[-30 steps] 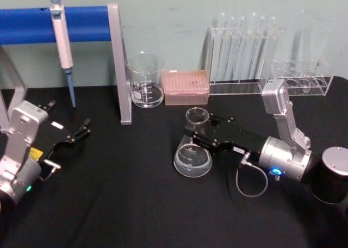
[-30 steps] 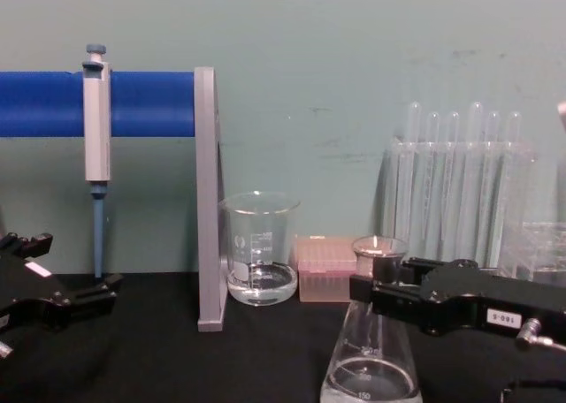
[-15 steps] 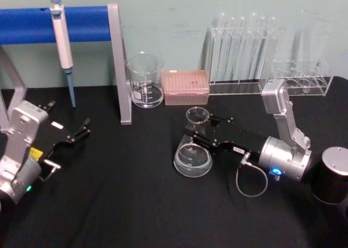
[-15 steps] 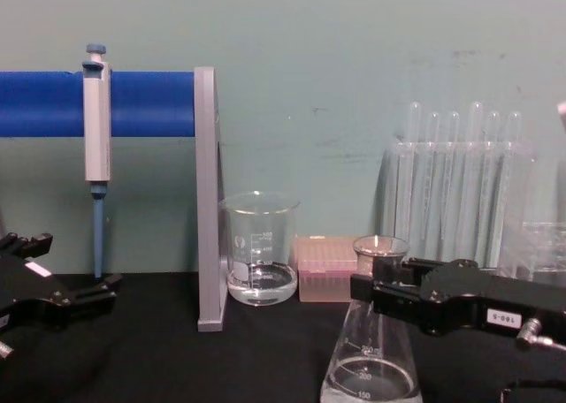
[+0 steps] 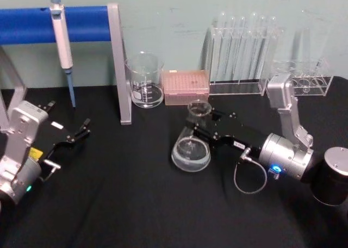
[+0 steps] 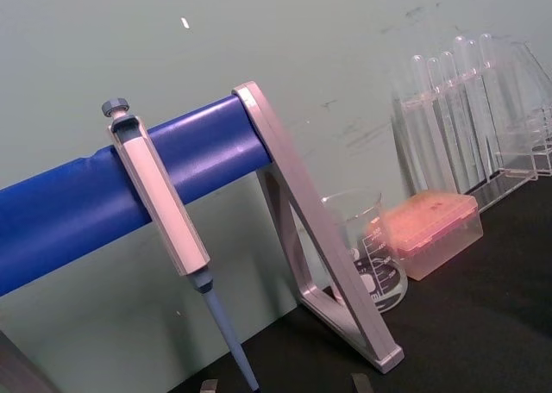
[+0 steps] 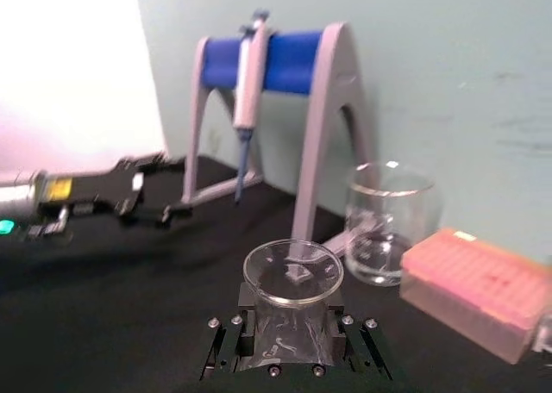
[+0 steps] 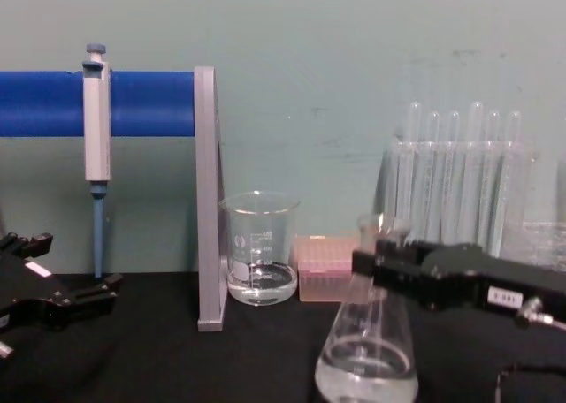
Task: Grasp the erlenmeyer flask with one hand, shake it three times, then place it back.
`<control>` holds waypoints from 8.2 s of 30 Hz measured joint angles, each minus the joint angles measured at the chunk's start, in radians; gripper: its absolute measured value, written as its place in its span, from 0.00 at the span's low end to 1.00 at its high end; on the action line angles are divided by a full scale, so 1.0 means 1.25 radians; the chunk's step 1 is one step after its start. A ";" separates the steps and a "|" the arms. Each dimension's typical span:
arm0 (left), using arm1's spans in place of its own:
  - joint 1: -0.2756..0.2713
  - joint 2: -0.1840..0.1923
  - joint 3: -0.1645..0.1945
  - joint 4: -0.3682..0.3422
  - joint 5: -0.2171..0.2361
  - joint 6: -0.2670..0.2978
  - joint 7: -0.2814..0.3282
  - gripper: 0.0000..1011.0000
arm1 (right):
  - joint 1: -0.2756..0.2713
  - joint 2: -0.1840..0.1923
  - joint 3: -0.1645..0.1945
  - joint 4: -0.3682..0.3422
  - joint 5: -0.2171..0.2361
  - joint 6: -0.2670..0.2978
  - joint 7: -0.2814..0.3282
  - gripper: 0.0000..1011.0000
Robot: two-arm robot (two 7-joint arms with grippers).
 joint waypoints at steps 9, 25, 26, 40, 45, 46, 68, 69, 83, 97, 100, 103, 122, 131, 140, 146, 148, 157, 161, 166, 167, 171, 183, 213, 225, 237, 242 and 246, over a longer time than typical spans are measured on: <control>0.000 0.000 0.000 0.000 0.000 0.000 0.000 0.99 | -0.073 -0.011 0.053 -0.134 -0.014 0.024 -0.170 0.45; 0.000 0.000 0.000 0.000 0.000 0.000 0.000 0.99 | -0.168 -0.050 0.118 -0.266 -0.129 0.003 -0.371 0.45; 0.000 0.000 0.000 0.000 0.000 0.000 0.000 0.99 | -0.170 -0.051 0.121 -0.269 -0.130 0.005 -0.375 0.44; 0.000 0.000 0.000 0.000 0.000 0.000 0.000 0.99 | -0.199 -0.074 0.158 -0.291 -0.178 0.032 -0.424 0.45; 0.000 0.000 0.000 0.000 0.000 0.000 0.000 0.99 | -0.200 -0.078 0.159 -0.294 -0.188 0.034 -0.408 0.45; 0.000 0.000 0.000 0.000 0.000 0.000 0.000 0.99 | -0.200 -0.079 0.159 -0.294 -0.189 0.034 -0.403 0.45; 0.000 0.000 0.000 0.000 0.000 0.000 0.000 0.99 | -0.150 -0.059 0.068 -0.282 -0.164 -0.012 -0.151 0.45; 0.000 0.000 0.000 0.000 0.000 0.000 0.000 0.99 | -0.148 -0.057 0.065 -0.281 -0.161 -0.012 -0.146 0.44; 0.000 0.000 0.000 0.000 0.000 0.000 0.000 0.99 | -0.127 -0.038 0.035 -0.272 -0.132 -0.019 -0.120 0.45; 0.000 0.000 0.000 0.000 0.000 0.000 0.000 0.99 | -0.157 -0.045 0.113 -0.279 -0.173 -0.021 -0.260 0.45; 0.000 0.000 0.000 0.000 0.000 0.000 0.000 0.99 | -0.166 -0.050 0.142 -0.279 -0.181 -0.016 -0.293 0.45; 0.000 0.000 0.000 0.000 0.000 0.000 0.000 0.99 | -0.175 -0.054 0.174 -0.281 -0.189 -0.009 -0.326 0.45; 0.000 0.000 0.000 0.000 0.000 0.000 0.000 0.99 | -0.190 -0.078 0.257 -0.275 -0.219 0.018 -0.364 0.45; 0.000 0.000 0.000 0.000 0.000 0.000 0.000 0.99 | -0.159 -0.089 0.199 -0.253 -0.197 0.024 -0.256 0.45; 0.000 0.000 0.000 0.000 0.000 0.000 0.000 0.99 | -0.123 -0.085 0.132 -0.239 -0.166 0.025 -0.176 0.45; 0.000 0.000 0.000 0.000 0.000 0.000 0.000 0.99 | -0.105 -0.077 0.098 -0.231 -0.150 0.024 -0.139 0.45; 0.000 0.000 0.000 0.000 0.000 0.000 0.000 0.99 | -0.101 -0.075 0.089 -0.228 -0.145 0.023 -0.132 0.45; 0.000 0.000 0.000 0.000 0.000 0.000 0.000 0.99 | -0.094 -0.066 0.080 -0.220 -0.133 0.011 -0.144 0.45; 0.000 0.000 0.000 0.000 0.000 0.000 0.000 0.99 | -0.100 -0.063 0.095 -0.219 -0.133 0.005 -0.178 0.45; 0.000 0.000 0.000 0.000 0.000 0.000 0.000 0.99 | -0.110 -0.058 0.122 -0.217 -0.134 0.005 -0.217 0.45; 0.000 0.000 0.000 0.000 0.000 0.000 0.000 0.99 | -0.114 -0.056 0.133 -0.217 -0.136 0.006 -0.230 0.45; 0.000 0.000 0.000 0.000 0.000 0.000 0.000 0.99 | -0.125 -0.052 0.162 -0.217 -0.144 0.008 -0.263 0.45; 0.000 0.000 0.000 0.000 0.000 0.000 0.000 0.99 | -0.156 -0.058 0.232 -0.224 -0.172 0.021 -0.323 0.45; 0.000 0.000 0.000 0.000 0.000 0.000 0.000 0.99 | -0.120 -0.054 0.110 -0.227 -0.116 0.034 -0.136 0.45; 0.000 0.000 0.000 0.000 0.000 0.000 0.000 0.99 | -0.106 -0.042 0.082 -0.219 -0.091 0.034 -0.128 0.45; 0.000 0.000 0.000 0.000 0.000 0.000 0.000 0.99 | -0.090 -0.028 0.059 -0.202 -0.077 0.037 -0.123 0.45; 0.000 0.000 0.000 0.000 0.000 0.000 0.000 0.99 | -0.076 -0.021 0.048 -0.176 -0.066 0.029 -0.099 0.45; 0.000 0.000 0.000 0.000 0.000 0.000 0.000 0.99 | -0.070 -0.016 0.040 -0.157 -0.064 0.023 -0.090 0.45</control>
